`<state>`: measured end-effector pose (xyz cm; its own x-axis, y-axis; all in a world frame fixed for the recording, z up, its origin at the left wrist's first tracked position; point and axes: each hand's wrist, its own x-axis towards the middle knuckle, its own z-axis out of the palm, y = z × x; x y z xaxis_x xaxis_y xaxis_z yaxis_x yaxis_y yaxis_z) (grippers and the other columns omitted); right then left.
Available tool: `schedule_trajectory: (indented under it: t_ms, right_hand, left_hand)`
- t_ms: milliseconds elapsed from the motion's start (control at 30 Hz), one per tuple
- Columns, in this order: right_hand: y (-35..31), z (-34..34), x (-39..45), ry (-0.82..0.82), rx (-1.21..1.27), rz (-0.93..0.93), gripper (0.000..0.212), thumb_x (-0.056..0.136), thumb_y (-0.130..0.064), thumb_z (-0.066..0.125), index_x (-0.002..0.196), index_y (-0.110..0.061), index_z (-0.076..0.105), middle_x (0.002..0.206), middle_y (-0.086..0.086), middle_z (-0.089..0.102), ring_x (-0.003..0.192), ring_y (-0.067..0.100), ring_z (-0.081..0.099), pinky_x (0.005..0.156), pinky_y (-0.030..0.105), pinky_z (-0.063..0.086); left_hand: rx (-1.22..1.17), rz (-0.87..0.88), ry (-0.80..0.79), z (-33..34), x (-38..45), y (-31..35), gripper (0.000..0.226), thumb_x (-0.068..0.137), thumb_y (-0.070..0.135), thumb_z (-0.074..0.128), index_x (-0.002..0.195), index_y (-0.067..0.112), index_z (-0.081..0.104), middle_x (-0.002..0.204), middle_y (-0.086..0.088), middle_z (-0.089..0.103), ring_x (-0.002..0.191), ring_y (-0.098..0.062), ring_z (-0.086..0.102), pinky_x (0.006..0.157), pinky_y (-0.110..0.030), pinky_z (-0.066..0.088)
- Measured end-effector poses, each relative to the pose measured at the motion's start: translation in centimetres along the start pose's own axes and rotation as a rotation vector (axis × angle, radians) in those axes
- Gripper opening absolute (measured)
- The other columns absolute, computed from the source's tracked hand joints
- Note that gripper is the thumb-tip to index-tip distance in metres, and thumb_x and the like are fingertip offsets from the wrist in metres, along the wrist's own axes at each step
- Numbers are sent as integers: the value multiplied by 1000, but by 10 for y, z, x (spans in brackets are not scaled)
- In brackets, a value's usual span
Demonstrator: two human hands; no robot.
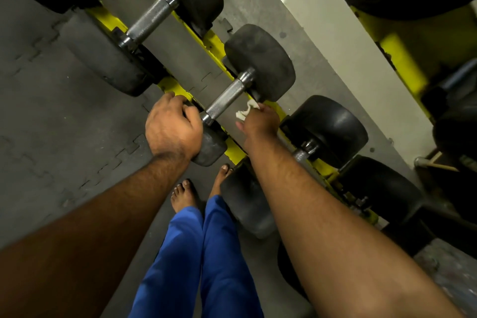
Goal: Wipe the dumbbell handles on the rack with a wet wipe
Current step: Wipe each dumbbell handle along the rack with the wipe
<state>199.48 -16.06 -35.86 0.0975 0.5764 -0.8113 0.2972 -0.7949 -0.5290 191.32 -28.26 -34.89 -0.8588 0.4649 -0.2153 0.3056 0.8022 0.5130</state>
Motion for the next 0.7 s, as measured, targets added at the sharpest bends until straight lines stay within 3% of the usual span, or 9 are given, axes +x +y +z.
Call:
schedule_trajectory:
  t_ms: [100, 167, 233, 300, 400, 467, 567, 633, 700]
  right_hand:
    - [-8, 10, 5, 41, 13, 90, 28, 96, 3, 48, 81, -14, 64, 83, 6, 64, 64, 20, 60, 65, 35, 56]
    - [-12, 12, 8, 63, 11, 116, 20, 94, 5, 50, 102, -2, 68, 98, 13, 70, 74, 24, 63, 81, 41, 59]
    - [-19, 12, 9, -39, -10, 97, 29, 94, 3, 51, 123, 2, 58, 104, 11, 65, 85, 23, 60, 90, 43, 57]
    - [-26, 15, 1, -149, -4, 112, 33, 96, -1, 51, 129, 0, 51, 97, 7, 58, 90, 22, 58, 88, 38, 56]
    - [-25, 22, 0, -115, 101, 162, 31, 94, -4, 52, 126, -2, 54, 120, 14, 60, 106, 27, 60, 74, 32, 56]
    - [-24, 26, 0, -144, 157, 151, 26, 95, -2, 47, 119, -6, 54, 125, 15, 57, 114, 29, 56, 83, 33, 53]
    - [-20, 32, -4, -176, 175, 96, 23, 98, -6, 43, 116, -10, 56, 104, 8, 58, 104, 24, 54, 100, 41, 46]
    - [-5, 35, -15, -147, 38, 71, 25, 97, -10, 45, 115, -4, 61, 96, 7, 59, 91, 22, 56, 91, 43, 51]
    - [4, 35, -23, -174, -5, 116, 21, 94, -7, 44, 97, -5, 65, 85, 8, 61, 81, 23, 59, 72, 35, 52]
  left_hand:
    - [1, -3, -2, -1, 1, 0, 41, 86, 30, 37, 96, 6, 68, 101, -10, 64, 91, -27, 58, 77, -37, 46]
    - [5, -9, 4, -1, 0, 1, 38, 86, 28, 40, 96, 6, 69, 103, -11, 65, 93, -28, 58, 77, -36, 45]
    - [6, -8, 8, -2, -1, 2, 37, 86, 27, 41, 97, 6, 69, 104, -12, 65, 94, -29, 58, 77, -36, 45]
    - [8, -11, 8, -2, -1, 3, 36, 85, 26, 42, 97, 6, 70, 105, -12, 65, 94, -29, 58, 77, -36, 45]
    - [14, -15, 12, -2, 0, 2, 36, 85, 26, 42, 98, 6, 70, 105, -11, 65, 94, -29, 58, 77, -36, 45]
    - [20, -8, 8, -2, 0, 2, 38, 84, 27, 41, 99, 7, 70, 104, -11, 65, 94, -29, 58, 77, -36, 46]
    - [19, -6, 4, 1, 1, 0, 41, 83, 29, 39, 99, 6, 69, 104, -12, 65, 94, -30, 59, 79, -39, 47]
    - [23, 0, 8, 2, 1, -1, 42, 82, 29, 38, 100, 6, 69, 104, -11, 65, 94, -32, 60, 80, -40, 48]
    - [16, -5, 5, 1, 1, -1, 44, 82, 30, 38, 101, 6, 69, 105, -11, 65, 95, -31, 60, 81, -40, 49]
